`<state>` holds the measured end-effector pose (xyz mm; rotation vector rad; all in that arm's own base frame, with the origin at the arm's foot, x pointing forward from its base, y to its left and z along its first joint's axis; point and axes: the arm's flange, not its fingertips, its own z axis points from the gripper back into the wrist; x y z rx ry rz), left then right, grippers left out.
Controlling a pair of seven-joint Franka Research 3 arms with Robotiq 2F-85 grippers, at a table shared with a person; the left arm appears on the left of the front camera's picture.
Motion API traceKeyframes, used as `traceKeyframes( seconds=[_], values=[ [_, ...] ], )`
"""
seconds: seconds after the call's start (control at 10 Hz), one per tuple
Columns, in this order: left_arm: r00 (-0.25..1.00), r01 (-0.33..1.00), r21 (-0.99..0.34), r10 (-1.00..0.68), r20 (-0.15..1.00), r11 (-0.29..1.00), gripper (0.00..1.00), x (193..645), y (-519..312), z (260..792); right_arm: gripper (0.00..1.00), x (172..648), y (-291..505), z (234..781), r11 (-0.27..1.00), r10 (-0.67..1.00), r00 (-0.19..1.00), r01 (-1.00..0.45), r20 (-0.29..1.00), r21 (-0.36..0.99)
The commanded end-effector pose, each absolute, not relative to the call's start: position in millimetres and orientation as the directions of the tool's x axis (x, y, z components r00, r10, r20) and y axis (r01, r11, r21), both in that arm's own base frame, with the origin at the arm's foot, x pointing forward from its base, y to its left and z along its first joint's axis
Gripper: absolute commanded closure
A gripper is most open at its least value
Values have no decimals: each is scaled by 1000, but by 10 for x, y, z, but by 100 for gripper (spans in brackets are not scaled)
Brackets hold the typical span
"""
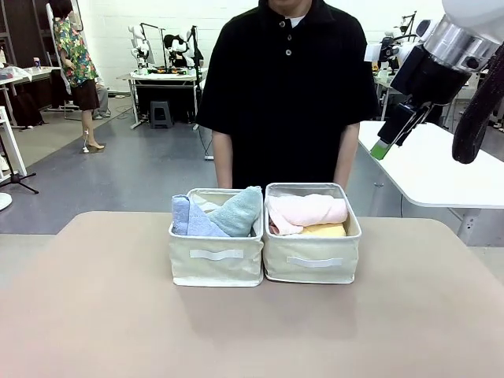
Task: Sort the towels based on their folding style.
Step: Pick up another triangle-folded towel from the table and place it in the left Fabric basket.
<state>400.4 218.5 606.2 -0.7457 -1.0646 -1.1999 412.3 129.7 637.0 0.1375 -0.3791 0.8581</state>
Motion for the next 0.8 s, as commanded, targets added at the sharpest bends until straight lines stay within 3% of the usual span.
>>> traceKeyframes(
  seconds=[0.0,0.2,0.3,0.4,0.7],
  values=[
    [11,967,87,-382,924,239,0,3977,2172,6053,0,4109,1276,6376,667,705,611,-744,360,-43],
    [11,967,87,-382,924,239,0,3977,2172,6053,0,4124,1295,6370,650,711,592,-759,379,-33],
    [11,967,87,-382,924,239,0,3977,2172,6053,0,4052,913,6525,421,821,362,-906,440,-39],
    [11,967,87,-382,924,239,0,3977,2172,6053,0,4004,468,6681,361,784,292,-932,548,-21],
    [11,967,87,-382,924,239,0,3977,2172,6053,0,3888,-652,6906,369,591,260,-929,764,30]
  ],
)
